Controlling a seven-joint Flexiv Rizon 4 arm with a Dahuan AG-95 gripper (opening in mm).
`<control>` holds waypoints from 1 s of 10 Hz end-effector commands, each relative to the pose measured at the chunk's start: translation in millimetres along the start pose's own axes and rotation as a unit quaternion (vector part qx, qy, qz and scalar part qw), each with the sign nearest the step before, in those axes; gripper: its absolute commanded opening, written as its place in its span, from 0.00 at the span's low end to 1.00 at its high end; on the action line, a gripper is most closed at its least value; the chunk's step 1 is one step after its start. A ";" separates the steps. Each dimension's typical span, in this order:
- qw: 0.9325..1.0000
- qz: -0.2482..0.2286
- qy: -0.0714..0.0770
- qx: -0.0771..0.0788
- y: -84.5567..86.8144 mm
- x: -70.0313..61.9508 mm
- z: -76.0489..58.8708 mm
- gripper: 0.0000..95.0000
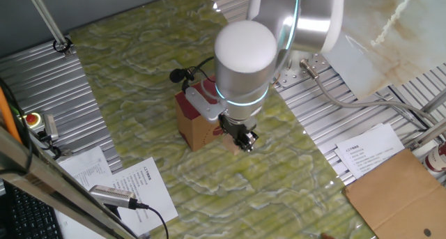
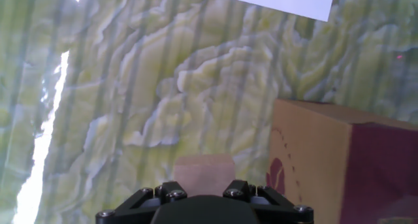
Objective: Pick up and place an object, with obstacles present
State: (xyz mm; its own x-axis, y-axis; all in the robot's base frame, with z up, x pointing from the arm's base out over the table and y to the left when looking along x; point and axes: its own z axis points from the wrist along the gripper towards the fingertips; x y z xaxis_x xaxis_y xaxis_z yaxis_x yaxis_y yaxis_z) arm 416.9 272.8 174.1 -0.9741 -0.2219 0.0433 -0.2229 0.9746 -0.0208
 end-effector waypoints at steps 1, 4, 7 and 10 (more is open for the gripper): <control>1.000 0.001 -0.007 0.002 2.9 -1.0 14.3 0.00; 1.000 0.005 -0.016 0.005 7.7 -1.3 34.1 0.00; 1.000 0.009 -0.016 0.007 11.0 -2.0 44.8 0.00; 1.000 0.016 -0.023 0.010 17.4 -3.7 62.0 0.00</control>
State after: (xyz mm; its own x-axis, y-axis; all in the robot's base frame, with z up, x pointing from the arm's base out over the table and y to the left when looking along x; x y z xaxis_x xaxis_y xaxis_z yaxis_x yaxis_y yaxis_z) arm 415.6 290.6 108.3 -0.9816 -0.1909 -0.0052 -0.1905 0.9808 -0.0411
